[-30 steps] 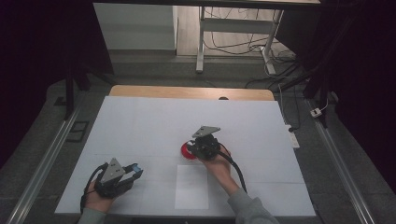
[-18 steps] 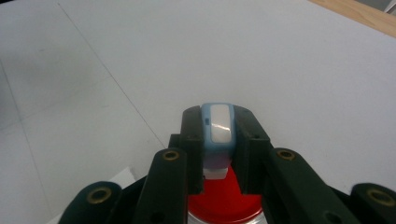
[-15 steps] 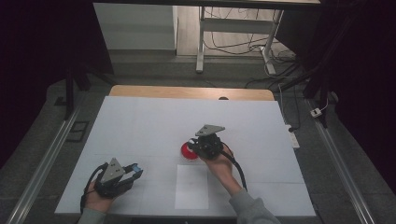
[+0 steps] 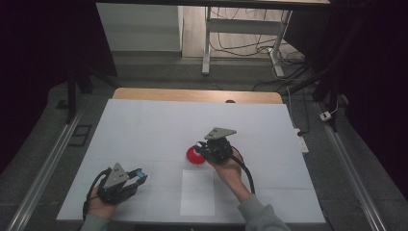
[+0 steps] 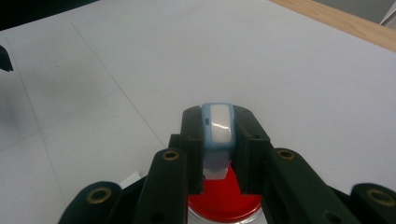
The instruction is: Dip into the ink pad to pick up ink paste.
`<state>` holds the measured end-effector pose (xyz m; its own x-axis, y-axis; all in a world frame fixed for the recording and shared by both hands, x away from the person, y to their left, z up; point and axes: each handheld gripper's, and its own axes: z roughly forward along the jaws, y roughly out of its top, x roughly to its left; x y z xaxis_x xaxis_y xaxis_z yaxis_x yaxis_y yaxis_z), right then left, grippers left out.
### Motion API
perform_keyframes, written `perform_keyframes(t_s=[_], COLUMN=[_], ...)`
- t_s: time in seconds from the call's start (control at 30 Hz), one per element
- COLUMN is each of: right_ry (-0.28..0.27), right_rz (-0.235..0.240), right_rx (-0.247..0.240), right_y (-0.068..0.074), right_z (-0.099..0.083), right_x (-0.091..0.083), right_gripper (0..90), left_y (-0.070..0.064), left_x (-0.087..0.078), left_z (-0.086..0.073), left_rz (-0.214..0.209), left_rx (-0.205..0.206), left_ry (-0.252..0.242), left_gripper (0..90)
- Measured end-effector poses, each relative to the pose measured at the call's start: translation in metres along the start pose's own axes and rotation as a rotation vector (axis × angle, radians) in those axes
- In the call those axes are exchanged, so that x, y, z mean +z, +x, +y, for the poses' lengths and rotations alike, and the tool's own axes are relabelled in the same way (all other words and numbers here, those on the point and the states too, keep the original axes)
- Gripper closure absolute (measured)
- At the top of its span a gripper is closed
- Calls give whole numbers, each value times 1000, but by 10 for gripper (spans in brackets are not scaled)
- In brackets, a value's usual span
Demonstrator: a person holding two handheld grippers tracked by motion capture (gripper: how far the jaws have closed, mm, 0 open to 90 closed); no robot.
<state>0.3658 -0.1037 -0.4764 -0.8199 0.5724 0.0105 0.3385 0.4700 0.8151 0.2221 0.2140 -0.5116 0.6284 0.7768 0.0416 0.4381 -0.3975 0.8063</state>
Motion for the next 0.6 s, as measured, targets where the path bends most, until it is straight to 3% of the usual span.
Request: perform_keyframes(t_s=[0.6], right_ry=[-17], right_rz=[20], right_rx=[7], right_y=[2], right_z=[1], right_x=[-8], right_gripper=[755], left_y=[0], left_x=[0], left_z=[0], left_rz=[-1], left_rx=[0], left_ry=[1], left_gripper=[659])
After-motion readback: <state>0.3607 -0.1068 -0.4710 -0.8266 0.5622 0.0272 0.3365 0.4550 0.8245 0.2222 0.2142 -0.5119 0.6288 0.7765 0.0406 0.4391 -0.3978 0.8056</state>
